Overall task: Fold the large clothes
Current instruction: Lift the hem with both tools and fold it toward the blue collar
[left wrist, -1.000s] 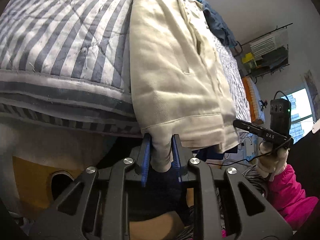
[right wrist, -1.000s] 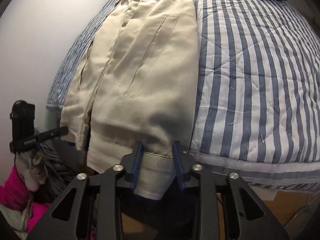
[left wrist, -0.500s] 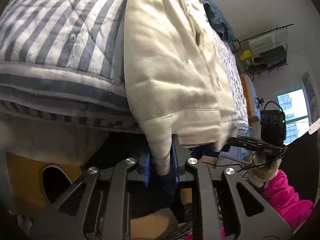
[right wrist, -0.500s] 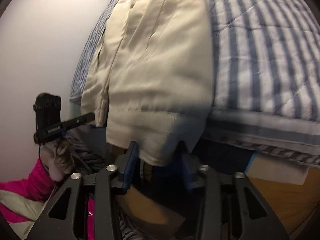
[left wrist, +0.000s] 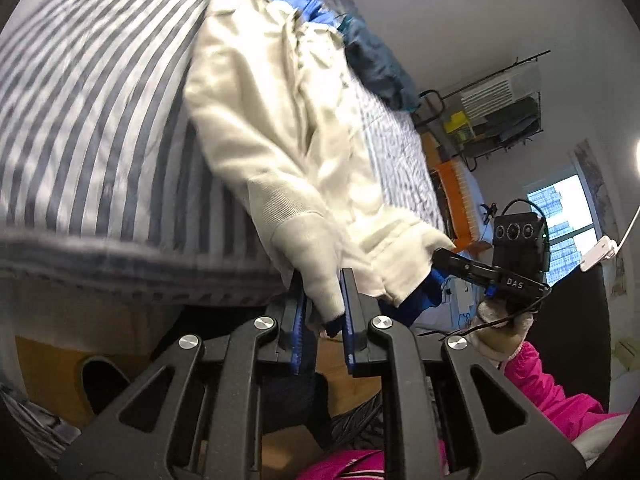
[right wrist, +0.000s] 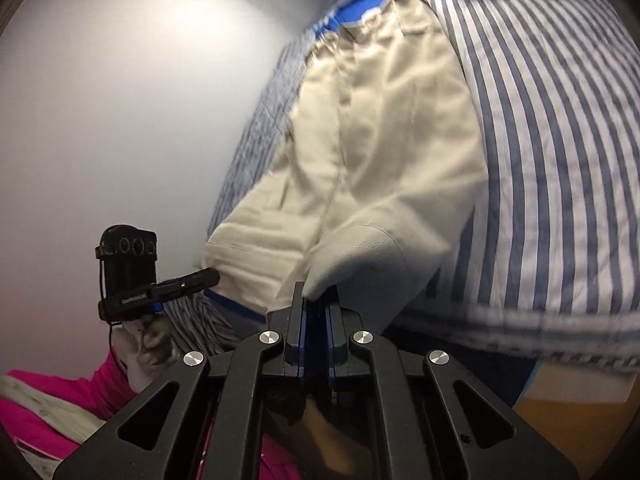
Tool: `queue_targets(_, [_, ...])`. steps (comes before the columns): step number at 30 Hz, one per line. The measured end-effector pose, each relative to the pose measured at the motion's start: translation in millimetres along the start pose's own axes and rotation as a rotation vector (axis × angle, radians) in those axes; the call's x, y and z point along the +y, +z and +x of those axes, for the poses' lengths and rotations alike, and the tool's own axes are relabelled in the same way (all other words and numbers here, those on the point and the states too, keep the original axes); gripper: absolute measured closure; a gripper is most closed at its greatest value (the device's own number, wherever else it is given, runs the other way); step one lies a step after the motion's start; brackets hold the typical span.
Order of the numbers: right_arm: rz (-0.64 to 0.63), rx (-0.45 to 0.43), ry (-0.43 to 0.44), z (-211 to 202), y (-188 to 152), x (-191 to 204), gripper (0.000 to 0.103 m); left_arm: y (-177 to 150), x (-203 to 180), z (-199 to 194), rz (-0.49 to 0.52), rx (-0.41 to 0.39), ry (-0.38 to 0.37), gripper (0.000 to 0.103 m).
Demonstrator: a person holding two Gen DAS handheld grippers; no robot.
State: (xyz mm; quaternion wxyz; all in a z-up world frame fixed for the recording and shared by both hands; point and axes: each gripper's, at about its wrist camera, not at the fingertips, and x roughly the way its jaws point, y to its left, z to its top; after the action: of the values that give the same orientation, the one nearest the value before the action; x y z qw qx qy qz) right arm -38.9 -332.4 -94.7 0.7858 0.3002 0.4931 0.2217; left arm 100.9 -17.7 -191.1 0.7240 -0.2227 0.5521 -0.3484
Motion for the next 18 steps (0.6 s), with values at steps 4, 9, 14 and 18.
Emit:
queue_targets(4, [-0.016,-0.049,-0.009,-3.3,25.1,3.5,0.097,26.1,-9.6,-7.0,0.008,-0.032,-0.021,0.09])
queue_targets(9, [-0.06,-0.077,-0.044,4.5,65.4,5.1,0.098,73.6,-17.5,-9.4,0.022,-0.091,-0.028,0.092])
queue_targets(14, [-0.057,-0.074,-0.1,22.2,125.8,-2.0,0.098,129.6,-6.6,0.4,-0.025,-0.135,-0.012,0.094])
queue_targets(18, [-0.032,-0.064,-0.157,43.0,171.2,-15.2,0.098,167.2,9.1,20.6,-0.067,-0.149,0.025,0.095])
